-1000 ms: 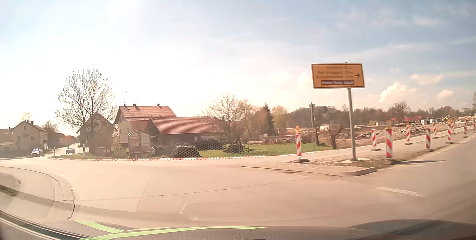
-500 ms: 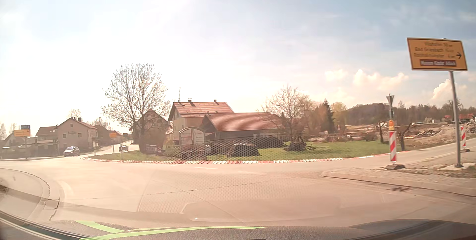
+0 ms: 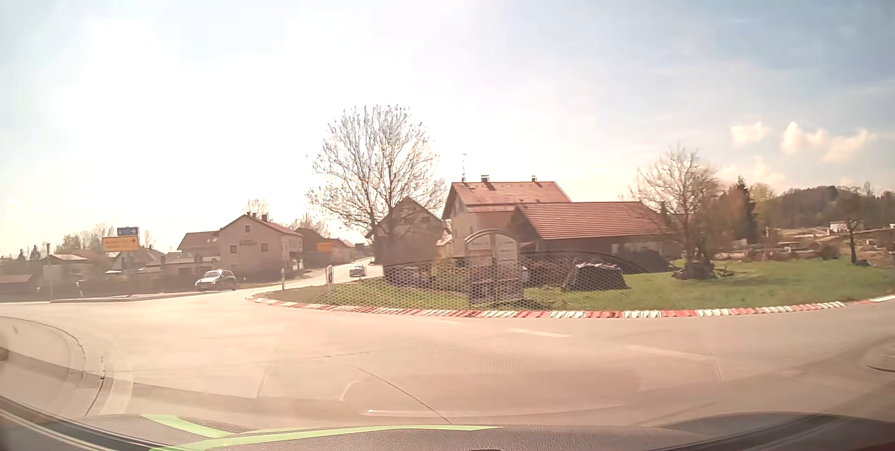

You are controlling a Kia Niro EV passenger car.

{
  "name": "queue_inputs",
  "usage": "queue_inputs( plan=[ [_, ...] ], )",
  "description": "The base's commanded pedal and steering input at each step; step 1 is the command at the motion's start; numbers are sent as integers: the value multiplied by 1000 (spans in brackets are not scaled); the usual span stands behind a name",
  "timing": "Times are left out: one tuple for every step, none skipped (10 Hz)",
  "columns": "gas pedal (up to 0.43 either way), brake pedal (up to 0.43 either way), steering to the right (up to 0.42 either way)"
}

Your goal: Follow the waypoints while adhering to traffic rules and regulations

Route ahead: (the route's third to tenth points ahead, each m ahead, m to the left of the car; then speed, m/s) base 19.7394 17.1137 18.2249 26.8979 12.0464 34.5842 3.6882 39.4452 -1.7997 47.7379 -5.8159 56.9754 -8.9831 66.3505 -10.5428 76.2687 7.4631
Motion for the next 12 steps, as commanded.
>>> queue_inputs(
  plan=[
    [67, 0, -291],
    [67, 0, -293],
    [67, 0, -293],
    [67, 0, -293],
    [67, 0, -293],
    [67, 0, -293],
    [67, 0, -292],
    [79, 0, -292],
    [79, 0, -289],
    [87, 0, -286],
    [87, 0, -285],
    [87, 0, -285]
  ],
)
